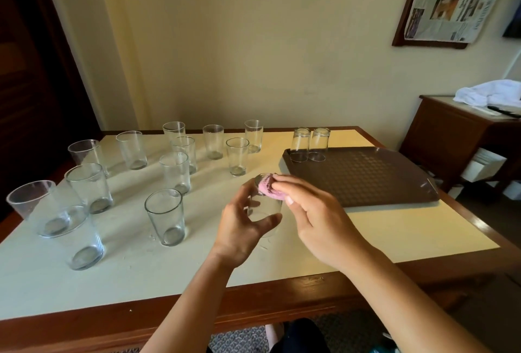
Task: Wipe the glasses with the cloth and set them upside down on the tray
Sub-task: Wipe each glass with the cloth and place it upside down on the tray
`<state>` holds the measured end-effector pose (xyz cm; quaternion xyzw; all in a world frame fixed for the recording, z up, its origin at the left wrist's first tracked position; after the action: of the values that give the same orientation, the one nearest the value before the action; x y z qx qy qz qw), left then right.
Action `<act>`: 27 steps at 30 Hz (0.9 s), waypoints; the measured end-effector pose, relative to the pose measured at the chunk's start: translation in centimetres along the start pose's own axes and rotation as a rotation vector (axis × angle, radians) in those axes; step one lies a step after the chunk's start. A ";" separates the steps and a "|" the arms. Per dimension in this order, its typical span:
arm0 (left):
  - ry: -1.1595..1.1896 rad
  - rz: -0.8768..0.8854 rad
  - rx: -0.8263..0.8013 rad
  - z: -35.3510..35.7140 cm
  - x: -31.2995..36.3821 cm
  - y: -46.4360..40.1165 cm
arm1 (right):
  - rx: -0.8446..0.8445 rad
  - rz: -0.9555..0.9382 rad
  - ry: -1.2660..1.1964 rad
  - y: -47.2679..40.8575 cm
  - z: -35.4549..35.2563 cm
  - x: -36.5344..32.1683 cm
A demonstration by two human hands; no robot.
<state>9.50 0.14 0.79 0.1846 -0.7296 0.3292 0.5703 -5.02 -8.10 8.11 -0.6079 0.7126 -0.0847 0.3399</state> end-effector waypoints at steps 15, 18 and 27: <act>0.024 -0.001 -0.046 1.5 0.3 0.5 | 0.075 0.044 0.052 -1.1 -0.1 1.1; 0.052 -0.002 -0.017 1.2 0.3 0.2 | 0.050 -0.051 0.051 -0.5 0.7 -0.1; 0.082 0.006 -0.035 2.3 0.7 0.5 | 0.061 -0.002 0.047 -0.5 0.3 0.8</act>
<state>7.36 -1.03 1.03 0.1586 -0.7119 0.3253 0.6018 -4.48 -8.86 7.84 -0.5958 0.7169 -0.1209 0.3413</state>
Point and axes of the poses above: each hand's wrist, its own y-axis away from the middle knuckle, its own z-axis out of the palm, x = y × z, the point moved 3 cm from there along -y, towards the middle knuckle, and after that the axes turned 4 degrees about -z, right-handed, at the moved point
